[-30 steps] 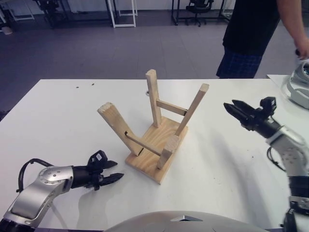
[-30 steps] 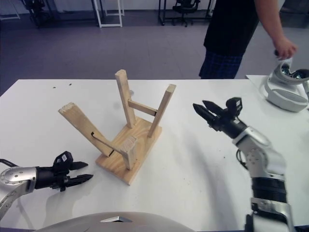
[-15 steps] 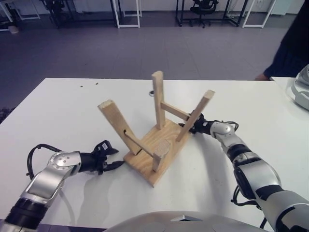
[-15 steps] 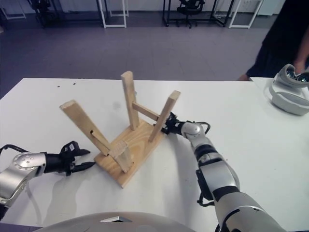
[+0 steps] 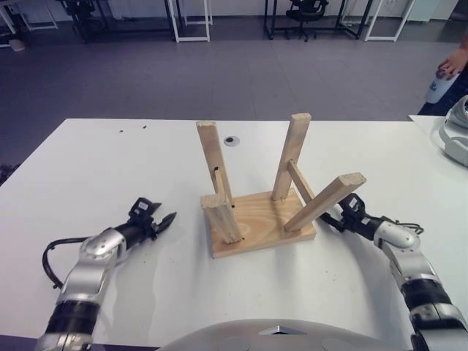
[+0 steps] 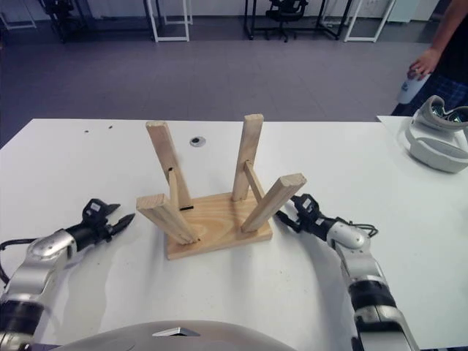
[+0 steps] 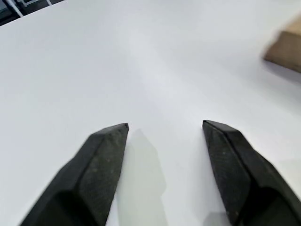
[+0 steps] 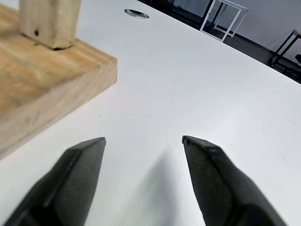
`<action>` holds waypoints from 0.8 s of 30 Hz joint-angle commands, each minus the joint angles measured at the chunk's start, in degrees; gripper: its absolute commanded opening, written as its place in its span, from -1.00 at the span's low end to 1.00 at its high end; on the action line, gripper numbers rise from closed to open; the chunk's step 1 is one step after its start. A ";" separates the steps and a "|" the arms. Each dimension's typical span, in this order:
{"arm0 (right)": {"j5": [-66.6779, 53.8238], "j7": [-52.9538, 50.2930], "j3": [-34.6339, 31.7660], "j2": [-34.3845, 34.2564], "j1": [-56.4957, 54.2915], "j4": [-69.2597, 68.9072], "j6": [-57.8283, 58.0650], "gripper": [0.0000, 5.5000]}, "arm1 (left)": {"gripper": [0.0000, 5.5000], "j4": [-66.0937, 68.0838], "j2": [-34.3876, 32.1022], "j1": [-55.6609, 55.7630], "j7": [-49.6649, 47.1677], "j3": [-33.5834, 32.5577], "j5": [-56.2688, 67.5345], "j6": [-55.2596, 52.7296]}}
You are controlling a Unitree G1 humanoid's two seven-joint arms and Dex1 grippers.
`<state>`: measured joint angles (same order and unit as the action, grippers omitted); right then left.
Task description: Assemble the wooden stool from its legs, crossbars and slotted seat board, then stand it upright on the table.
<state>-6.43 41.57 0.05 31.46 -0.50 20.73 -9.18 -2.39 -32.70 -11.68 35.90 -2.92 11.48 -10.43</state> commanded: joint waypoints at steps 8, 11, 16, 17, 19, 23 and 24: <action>-5.70 1.05 7.70 0.86 14.85 -37.13 27.06 0.12 | 0.05 -24.25 7.40 -5.19 -6.50 12.79 -0.27 -18.21; -12.14 3.41 5.87 3.21 13.74 -43.64 36.22 0.12 | 0.05 -31.27 4.92 -4.13 -3.06 10.10 6.34 -25.71; -24.08 8.77 -2.19 10.10 13.60 -53.08 48.12 0.12 | 0.05 -41.21 0.20 -2.52 1.13 -2.03 20.39 -35.94; -26.60 10.01 -4.35 11.50 13.62 -54.44 49.90 0.12 | 0.05 -41.77 -0.79 -2.23 1.83 -4.20 22.26 -36.99; -30.05 11.55 -7.89 13.61 12.95 -55.64 52.34 0.12 | 0.05 -42.67 -2.76 -2.23 2.41 -6.91 24.38 -38.36; -33.30 11.99 -13.51 16.34 11.14 -55.14 54.39 0.12 | 0.05 -45.30 -6.50 -2.48 3.68 -11.19 28.04 -40.12; -32.70 12.01 -13.74 16.86 11.21 -54.48 53.99 0.12 | 0.05 -44.75 -7.34 -2.79 4.00 -11.66 27.93 -40.16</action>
<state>-36.28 51.20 -14.67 47.86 11.81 -32.27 44.88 -44.22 -38.98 -15.45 35.53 -15.58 34.05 -50.89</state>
